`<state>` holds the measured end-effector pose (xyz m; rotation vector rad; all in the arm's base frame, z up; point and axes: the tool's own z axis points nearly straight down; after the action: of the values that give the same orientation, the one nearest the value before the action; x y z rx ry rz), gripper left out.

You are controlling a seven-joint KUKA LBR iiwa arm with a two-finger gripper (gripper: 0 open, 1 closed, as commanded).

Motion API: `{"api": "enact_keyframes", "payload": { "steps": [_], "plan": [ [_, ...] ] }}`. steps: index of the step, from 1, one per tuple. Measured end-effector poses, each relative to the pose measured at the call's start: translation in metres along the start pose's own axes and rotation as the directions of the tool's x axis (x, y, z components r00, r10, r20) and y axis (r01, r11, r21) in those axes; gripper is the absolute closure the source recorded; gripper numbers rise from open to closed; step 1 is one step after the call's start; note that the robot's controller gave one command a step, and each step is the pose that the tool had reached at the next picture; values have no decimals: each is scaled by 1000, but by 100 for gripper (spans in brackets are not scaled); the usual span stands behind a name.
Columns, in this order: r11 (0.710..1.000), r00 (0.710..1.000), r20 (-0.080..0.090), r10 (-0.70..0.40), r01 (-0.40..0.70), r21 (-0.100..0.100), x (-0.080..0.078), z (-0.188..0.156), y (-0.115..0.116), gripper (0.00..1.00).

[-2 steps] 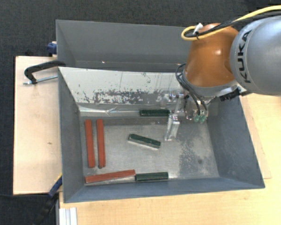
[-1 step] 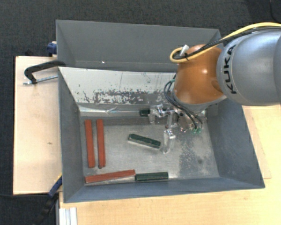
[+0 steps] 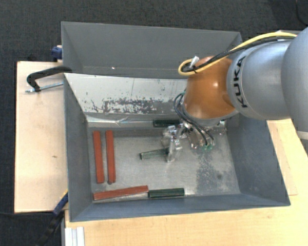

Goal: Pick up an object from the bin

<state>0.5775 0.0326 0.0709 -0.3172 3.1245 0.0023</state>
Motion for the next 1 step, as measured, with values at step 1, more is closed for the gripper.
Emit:
{"api": "enact_keyframes", "payload": {
  "steps": [1],
  "plan": [
    [1000,1000,0,0,0,0,0,0,0,100]
  ]
}}
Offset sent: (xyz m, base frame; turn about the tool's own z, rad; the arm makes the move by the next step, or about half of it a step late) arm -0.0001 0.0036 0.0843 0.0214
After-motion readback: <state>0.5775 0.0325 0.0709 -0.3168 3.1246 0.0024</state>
